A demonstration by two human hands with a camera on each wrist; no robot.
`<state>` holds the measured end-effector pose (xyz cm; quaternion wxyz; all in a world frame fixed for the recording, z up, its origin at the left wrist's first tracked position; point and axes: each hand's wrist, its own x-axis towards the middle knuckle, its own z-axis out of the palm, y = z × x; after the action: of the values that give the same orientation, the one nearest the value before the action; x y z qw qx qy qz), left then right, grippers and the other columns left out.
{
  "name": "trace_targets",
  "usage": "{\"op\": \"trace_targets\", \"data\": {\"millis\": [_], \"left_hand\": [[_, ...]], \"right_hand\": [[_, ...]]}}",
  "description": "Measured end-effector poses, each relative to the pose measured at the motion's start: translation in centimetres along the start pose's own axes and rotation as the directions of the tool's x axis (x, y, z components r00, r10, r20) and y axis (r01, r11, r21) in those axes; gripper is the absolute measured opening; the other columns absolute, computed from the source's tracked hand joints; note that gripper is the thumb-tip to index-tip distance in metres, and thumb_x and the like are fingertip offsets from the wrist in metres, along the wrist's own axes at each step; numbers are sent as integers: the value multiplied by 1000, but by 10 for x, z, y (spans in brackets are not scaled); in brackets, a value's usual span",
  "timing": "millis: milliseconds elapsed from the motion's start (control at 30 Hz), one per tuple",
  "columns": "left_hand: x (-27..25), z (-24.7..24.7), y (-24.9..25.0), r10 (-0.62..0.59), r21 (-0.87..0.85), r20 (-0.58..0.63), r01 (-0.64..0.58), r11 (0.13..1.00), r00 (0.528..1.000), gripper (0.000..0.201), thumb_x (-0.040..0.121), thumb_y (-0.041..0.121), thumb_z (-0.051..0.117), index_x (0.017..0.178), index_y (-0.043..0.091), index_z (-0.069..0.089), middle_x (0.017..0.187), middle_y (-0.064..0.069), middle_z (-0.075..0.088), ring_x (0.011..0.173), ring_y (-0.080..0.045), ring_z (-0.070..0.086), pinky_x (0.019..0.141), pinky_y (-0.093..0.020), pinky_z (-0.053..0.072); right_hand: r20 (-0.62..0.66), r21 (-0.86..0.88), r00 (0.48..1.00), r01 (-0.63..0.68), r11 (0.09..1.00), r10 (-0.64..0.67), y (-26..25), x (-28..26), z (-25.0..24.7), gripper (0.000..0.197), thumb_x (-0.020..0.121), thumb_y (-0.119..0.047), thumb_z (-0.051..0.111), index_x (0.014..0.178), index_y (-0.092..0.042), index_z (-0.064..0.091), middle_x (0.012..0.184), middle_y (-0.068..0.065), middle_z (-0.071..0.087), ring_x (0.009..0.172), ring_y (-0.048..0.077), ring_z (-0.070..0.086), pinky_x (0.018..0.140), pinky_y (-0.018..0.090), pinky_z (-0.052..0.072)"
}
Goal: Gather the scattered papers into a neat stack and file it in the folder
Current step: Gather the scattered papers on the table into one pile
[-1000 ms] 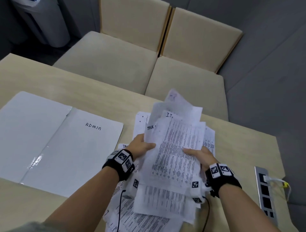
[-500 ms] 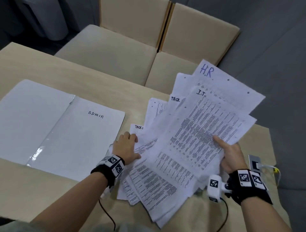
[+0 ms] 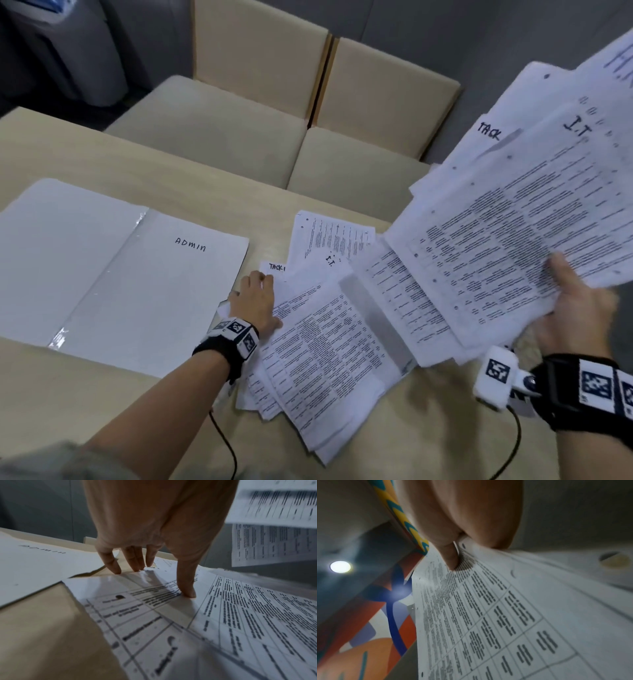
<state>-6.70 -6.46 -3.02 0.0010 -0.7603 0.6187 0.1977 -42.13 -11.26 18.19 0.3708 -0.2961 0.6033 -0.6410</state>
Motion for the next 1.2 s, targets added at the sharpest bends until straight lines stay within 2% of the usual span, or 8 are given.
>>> {"op": "trace_targets", "data": {"millis": [200, 300, 467, 633, 867, 967, 1100, 1200], "left_hand": [[1, -3, 4, -68, -5, 74, 69, 998, 995, 79, 73, 43, 76, 135, 15, 36, 132, -8, 44, 122, -28, 45, 99, -44, 47], [3, -6, 4, -66, -37, 159, 72, 997, 985, 75, 77, 31, 70, 138, 13, 30, 127, -9, 50, 116, -29, 54, 94, -43, 50], [4, -6, 2, -60, -80, 197, 77, 994, 979, 71, 79, 21, 66, 137, 15, 27, 122, -9, 52, 100, -27, 63, 81, -36, 55], [8, -8, 5, -68, 64, 131, 60, 996, 989, 79, 73, 37, 74, 135, 13, 32, 130, -7, 43, 120, -26, 47, 97, -42, 47], [21, -9, 22, 74, -34, 26, -73, 997, 997, 96, 72, 46, 73, 146, 9, 25, 144, -8, 33, 128, -28, 39, 100, -47, 40], [25, -11, 29, 7, -47, 41, -5, 999, 999, 71, 84, 39, 67, 140, 8, 34, 140, -10, 36, 128, -30, 39, 97, -47, 43], [35, -6, 26, 1, -131, 106, 13, 991, 994, 89, 66, 51, 83, 129, 8, 37, 131, -10, 37, 120, -30, 45, 93, -44, 52], [44, -7, 26, 15, -293, 158, 33, 956, 987, 67, 89, 43, 64, 136, 5, 36, 138, -15, 44, 124, -32, 51, 97, -38, 46]], "right_hand": [[73, -189, 925, -354, 916, 372, 57, -23, -9, 26, 94, -13, 66, 118, -6, 69, 106, 15, 79, 90, 28, 78, 64, 35, 63], [34, -237, 851, -502, 832, 523, 108, -48, -19, 34, 97, -9, 60, 131, -4, 61, 122, 22, 71, 105, 39, 71, 86, 53, 59], [-25, -242, 868, -486, 840, 495, 123, -69, -25, 24, 98, -8, 60, 121, -10, 65, 132, 21, 66, 111, 37, 67, 97, 54, 51], [132, -169, 932, -315, 934, 338, 35, -68, -7, 20, 98, -7, 59, 114, -16, 66, 106, 5, 79, 80, 18, 79, 61, 34, 64], [186, -70, 921, -336, 939, 343, -33, -36, -6, 35, 96, -11, 62, 131, -5, 62, 120, 15, 75, 107, 33, 74, 83, 60, 57], [161, -161, 883, -418, 894, 442, 22, -28, -11, 35, 94, -10, 64, 129, -5, 64, 118, 16, 75, 104, 34, 74, 79, 55, 61], [33, -294, 803, -561, 774, 595, 123, -44, -27, 40, 95, -10, 62, 135, -5, 59, 122, 23, 71, 106, 43, 71, 89, 61, 55], [-25, -376, 731, -639, 672, 682, 165, -62, -34, 30, 98, -17, 62, 127, -9, 63, 118, 23, 70, 86, 35, 76, 74, 51, 62]]}}
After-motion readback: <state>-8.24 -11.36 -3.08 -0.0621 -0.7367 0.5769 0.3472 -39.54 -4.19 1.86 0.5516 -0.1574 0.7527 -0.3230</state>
